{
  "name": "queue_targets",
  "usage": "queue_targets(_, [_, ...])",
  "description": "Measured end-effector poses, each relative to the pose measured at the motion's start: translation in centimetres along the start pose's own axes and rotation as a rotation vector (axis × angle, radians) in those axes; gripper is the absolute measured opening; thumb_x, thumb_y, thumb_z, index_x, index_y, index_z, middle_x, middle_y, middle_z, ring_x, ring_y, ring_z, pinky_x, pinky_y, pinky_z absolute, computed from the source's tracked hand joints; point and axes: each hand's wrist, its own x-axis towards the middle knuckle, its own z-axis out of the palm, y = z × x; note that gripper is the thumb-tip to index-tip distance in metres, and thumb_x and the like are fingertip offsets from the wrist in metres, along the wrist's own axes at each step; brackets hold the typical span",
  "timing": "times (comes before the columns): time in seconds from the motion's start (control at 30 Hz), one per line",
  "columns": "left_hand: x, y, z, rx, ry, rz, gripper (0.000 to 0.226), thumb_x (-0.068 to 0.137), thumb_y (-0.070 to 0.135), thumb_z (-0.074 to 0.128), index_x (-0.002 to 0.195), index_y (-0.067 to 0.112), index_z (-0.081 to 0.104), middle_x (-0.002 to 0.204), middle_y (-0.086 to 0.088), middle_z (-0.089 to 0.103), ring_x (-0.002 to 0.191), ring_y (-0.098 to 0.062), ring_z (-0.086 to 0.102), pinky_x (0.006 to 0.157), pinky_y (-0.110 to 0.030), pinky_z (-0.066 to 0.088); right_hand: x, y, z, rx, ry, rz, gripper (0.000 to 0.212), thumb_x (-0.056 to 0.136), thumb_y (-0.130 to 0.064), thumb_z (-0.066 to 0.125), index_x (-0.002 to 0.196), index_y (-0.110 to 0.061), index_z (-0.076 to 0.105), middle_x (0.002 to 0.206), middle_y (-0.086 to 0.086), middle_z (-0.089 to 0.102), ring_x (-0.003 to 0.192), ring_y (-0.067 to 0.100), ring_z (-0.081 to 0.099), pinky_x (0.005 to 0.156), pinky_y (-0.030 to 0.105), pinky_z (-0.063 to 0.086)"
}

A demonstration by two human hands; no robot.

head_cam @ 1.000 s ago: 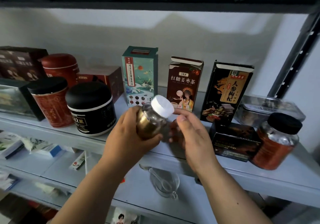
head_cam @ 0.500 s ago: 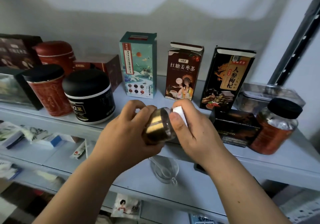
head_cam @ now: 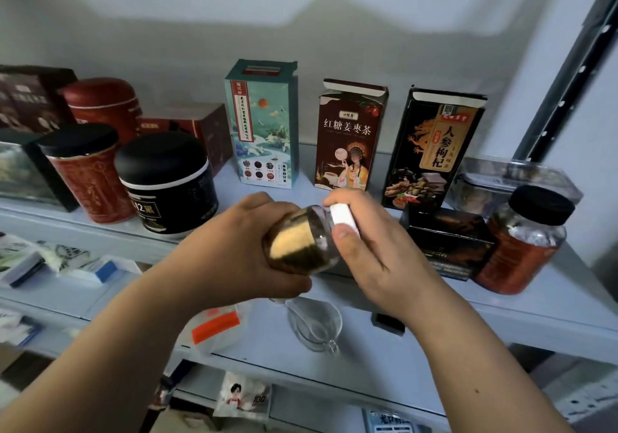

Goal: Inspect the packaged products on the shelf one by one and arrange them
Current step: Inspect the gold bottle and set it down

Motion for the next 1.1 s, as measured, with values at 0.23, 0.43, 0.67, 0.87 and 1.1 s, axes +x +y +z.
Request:
queue_targets(0.23, [-0.3,-0.1,2.2,0.449,0.334,0.175,0.084,0.061,0.049,0.081,0.136,0.021,0.055,0.115,-0.003,0.055,0.094,-0.028,0.063,0.066,-0.039,0.061,0.4,-0.5,1.2,0.005,0.089,0.3,0.059,0.09,-0.073,0.01,0.102,-0.028,0.045,0.084,-0.003,0.063,0.084,0.021,0.06,0.078,0.044,0.051])
queue_targets(0.43, [0.4,0.9,0.2,-0.126,-0.063,0.074,0.061,0.054,0.059,0.079,0.109,0.045,0.059,0.101,0.016,0.055,0.082,-0.008,0.064,0.069,-0.032,0.058,-0.2,0.5,1.0,-0.168,0.315,-0.087,0.036,0.1,-0.04,0.027,0.093,-0.014,0.051,0.061,-0.011,0.042,0.053,0.016,0.046,0.047,0.028,0.03])
queue_targets(0.67, [0.7,0.3,0.0,0.244,0.259,0.065,0.084,0.061,0.056,0.077,0.138,0.038,0.049,0.12,0.008,0.048,0.095,-0.016,0.06,0.075,-0.033,0.058,0.4,0.3,0.7,0.156,0.068,0.204,0.057,0.092,-0.073,0.023,0.117,-0.031,0.052,0.093,-0.002,0.068,0.088,0.014,0.065,0.08,0.044,0.052])
queue_targets(0.87, [0.2,-0.5,1.3,0.264,0.377,0.125,0.087,0.059,0.051,0.079,0.138,0.027,0.052,0.119,0.0,0.051,0.094,-0.025,0.063,0.068,-0.039,0.059,0.4,0.0,-1.7,0.241,-0.064,0.165,0.056,0.082,-0.037,0.062,0.135,-0.054,0.054,0.129,-0.023,0.058,0.12,-0.008,0.053,0.093,0.008,0.04])
queue_targets(1.1, [0.1,-0.5,2.5,0.263,0.392,0.105,0.086,0.059,0.052,0.078,0.138,0.026,0.055,0.12,0.001,0.05,0.095,-0.025,0.063,0.068,-0.035,0.056,0.2,-0.1,-2.0,0.292,-0.031,0.263,0.034,0.089,-0.056,0.07,0.118,-0.042,0.059,0.092,0.002,0.069,0.072,0.017,0.071,0.062,0.04,0.058])
